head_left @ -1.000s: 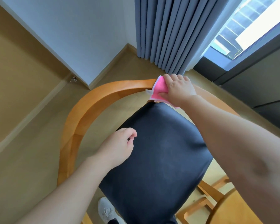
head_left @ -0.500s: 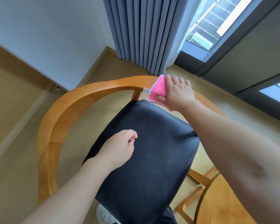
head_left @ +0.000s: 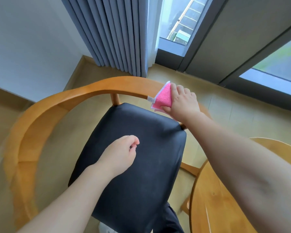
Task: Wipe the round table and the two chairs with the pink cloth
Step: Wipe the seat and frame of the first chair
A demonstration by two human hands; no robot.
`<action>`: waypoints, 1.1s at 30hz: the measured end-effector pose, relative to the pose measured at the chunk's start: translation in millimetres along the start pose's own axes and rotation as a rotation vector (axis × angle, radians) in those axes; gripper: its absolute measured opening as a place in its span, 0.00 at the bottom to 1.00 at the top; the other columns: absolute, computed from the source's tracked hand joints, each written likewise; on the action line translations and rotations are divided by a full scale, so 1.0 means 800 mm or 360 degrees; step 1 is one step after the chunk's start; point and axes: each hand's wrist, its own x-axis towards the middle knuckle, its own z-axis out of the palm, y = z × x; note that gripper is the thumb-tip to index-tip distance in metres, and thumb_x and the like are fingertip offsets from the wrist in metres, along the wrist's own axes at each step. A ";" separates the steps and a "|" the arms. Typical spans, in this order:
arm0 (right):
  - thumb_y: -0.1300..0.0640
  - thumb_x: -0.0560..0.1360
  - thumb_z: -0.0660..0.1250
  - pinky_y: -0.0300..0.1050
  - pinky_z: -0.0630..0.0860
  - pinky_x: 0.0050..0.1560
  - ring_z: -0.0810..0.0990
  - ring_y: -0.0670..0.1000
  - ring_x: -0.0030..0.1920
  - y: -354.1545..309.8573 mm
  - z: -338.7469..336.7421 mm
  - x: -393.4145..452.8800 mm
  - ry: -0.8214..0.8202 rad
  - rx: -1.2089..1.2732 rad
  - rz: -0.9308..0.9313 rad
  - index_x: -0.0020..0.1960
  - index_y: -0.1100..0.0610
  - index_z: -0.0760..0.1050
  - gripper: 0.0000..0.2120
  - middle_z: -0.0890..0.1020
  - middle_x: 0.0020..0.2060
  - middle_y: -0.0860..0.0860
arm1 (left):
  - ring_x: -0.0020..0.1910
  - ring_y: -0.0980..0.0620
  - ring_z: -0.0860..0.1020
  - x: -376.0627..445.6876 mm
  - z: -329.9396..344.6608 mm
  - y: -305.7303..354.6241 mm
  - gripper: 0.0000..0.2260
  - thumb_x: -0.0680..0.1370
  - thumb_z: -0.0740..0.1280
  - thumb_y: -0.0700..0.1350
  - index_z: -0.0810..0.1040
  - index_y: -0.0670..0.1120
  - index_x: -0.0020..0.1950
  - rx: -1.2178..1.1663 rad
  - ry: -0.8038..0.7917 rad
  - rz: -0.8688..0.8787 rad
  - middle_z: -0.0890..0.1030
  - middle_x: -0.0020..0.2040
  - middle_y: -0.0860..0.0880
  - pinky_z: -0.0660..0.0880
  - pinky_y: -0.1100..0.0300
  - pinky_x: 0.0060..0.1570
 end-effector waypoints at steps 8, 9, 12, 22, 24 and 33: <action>0.31 0.74 0.58 0.53 0.68 0.49 0.71 0.59 0.54 0.036 0.003 -0.052 -0.0127 -0.0067 0.0201 0.77 0.58 0.48 0.44 0.68 0.62 0.57 | 0.41 0.61 0.74 -0.010 0.020 0.015 0.09 0.80 0.58 0.43 0.74 0.52 0.56 0.0074 -0.0034 0.0054 0.73 0.41 0.61 0.74 0.62 0.45; 0.31 0.74 0.57 0.53 0.68 0.49 0.71 0.59 0.53 0.039 0.002 -0.056 -0.0138 -0.0070 0.0214 0.77 0.58 0.47 0.44 0.68 0.62 0.57 | 0.42 0.61 0.74 -0.012 0.021 0.017 0.09 0.80 0.58 0.43 0.74 0.52 0.56 0.0085 -0.0038 0.0065 0.73 0.42 0.61 0.75 0.61 0.46; 0.32 0.75 0.57 0.52 0.68 0.50 0.71 0.59 0.54 0.045 0.001 -0.066 -0.0168 -0.0098 0.0257 0.77 0.59 0.46 0.44 0.68 0.62 0.57 | 0.41 0.61 0.74 -0.018 0.022 0.021 0.09 0.80 0.58 0.43 0.75 0.52 0.55 0.0116 -0.0037 0.0088 0.73 0.41 0.61 0.74 0.62 0.45; 0.40 0.77 0.62 0.52 0.70 0.56 0.69 0.59 0.58 0.057 -0.004 -0.093 -0.0290 0.0051 0.0441 0.76 0.64 0.44 0.43 0.67 0.63 0.59 | 0.39 0.61 0.73 -0.037 0.020 0.023 0.08 0.80 0.59 0.42 0.75 0.52 0.54 0.0156 -0.0016 0.0075 0.72 0.39 0.61 0.72 0.65 0.43; 0.48 0.78 0.64 0.52 0.71 0.55 0.71 0.60 0.58 0.058 -0.003 -0.100 -0.0322 0.0162 0.0528 0.75 0.65 0.47 0.38 0.68 0.62 0.60 | 0.40 0.62 0.73 -0.041 0.018 0.025 0.08 0.80 0.58 0.43 0.75 0.52 0.55 0.0162 -0.0021 0.0072 0.72 0.40 0.62 0.72 0.65 0.43; 0.69 0.71 0.61 0.42 0.64 0.29 0.74 0.54 0.33 0.058 -0.045 -0.155 -0.0479 -0.0237 0.0590 0.53 0.55 0.75 0.15 0.69 0.29 0.47 | 0.39 0.62 0.72 -0.072 -0.016 0.051 0.09 0.79 0.59 0.42 0.75 0.52 0.55 0.0139 0.0091 0.0190 0.71 0.40 0.62 0.67 0.67 0.39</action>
